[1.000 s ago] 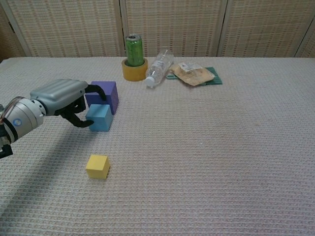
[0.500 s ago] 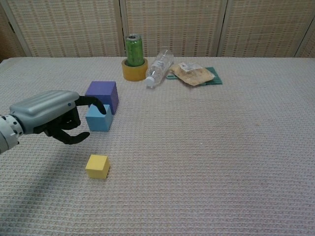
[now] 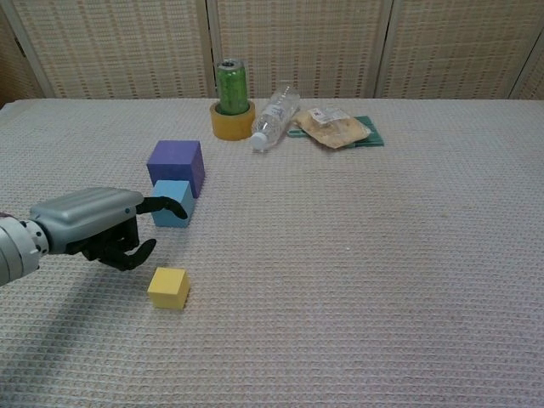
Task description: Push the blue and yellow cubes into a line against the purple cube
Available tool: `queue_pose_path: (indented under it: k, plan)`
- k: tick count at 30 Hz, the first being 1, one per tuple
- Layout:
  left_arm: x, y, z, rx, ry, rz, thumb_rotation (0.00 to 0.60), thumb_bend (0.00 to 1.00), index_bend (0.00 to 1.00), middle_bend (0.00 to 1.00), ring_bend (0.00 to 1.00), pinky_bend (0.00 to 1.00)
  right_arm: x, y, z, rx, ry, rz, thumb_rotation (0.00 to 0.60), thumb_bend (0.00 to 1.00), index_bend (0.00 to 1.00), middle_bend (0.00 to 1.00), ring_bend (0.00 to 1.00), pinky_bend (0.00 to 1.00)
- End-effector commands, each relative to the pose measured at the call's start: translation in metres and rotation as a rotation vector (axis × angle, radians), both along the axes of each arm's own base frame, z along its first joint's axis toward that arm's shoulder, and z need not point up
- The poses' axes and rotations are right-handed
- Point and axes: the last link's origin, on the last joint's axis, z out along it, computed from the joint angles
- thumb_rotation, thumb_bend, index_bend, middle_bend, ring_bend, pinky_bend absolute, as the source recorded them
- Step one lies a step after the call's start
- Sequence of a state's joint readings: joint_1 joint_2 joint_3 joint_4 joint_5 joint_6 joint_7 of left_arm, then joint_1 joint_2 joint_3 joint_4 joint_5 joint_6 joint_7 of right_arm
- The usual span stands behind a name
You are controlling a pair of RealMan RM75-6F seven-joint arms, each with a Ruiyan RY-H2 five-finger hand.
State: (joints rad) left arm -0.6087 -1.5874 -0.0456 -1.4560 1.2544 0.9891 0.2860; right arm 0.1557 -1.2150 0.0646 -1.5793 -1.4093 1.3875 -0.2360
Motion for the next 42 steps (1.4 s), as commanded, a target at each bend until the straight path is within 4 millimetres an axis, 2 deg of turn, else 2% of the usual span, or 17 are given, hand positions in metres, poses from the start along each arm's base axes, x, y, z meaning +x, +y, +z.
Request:
queue_pose_path:
  k: [1, 12, 24, 42]
  plan:
    - [0.000, 0.004, -0.002, 0.001, 0.011, 0.006, 0.494, 0.61, 0.16, 1.00, 1.00, 1.00, 0.000, 0.000, 0.000, 0.001, 0.000, -0.003, 0.522, 0.00, 0.00, 0.00, 0.00, 0.00]
    - [-0.005, 0.014, -0.002, 0.008, 0.030, 0.042, 0.492, 0.61, 0.18, 1.00, 1.00, 1.00, -0.001, -0.002, 0.000, 0.003, 0.006, -0.009, 0.521, 0.00, 0.00, 0.00, 0.00, 0.00]
    - [-0.011, 0.023, -0.001, 0.017, 0.054, 0.064, 0.517, 0.62, 0.20, 1.00, 1.00, 1.00, -0.002, -0.003, -0.001, 0.003, 0.013, -0.019, 0.521, 0.00, 0.00, 0.00, 0.00, 0.00]
    - [-0.012, 0.022, 0.000, 0.009, 0.055, 0.065, 0.535, 0.62, 0.18, 1.00, 1.00, 1.00, -0.002, -0.003, -0.001, -0.003, 0.015, -0.021, 0.522, 0.00, 0.00, 0.00, 0.00, 0.00]
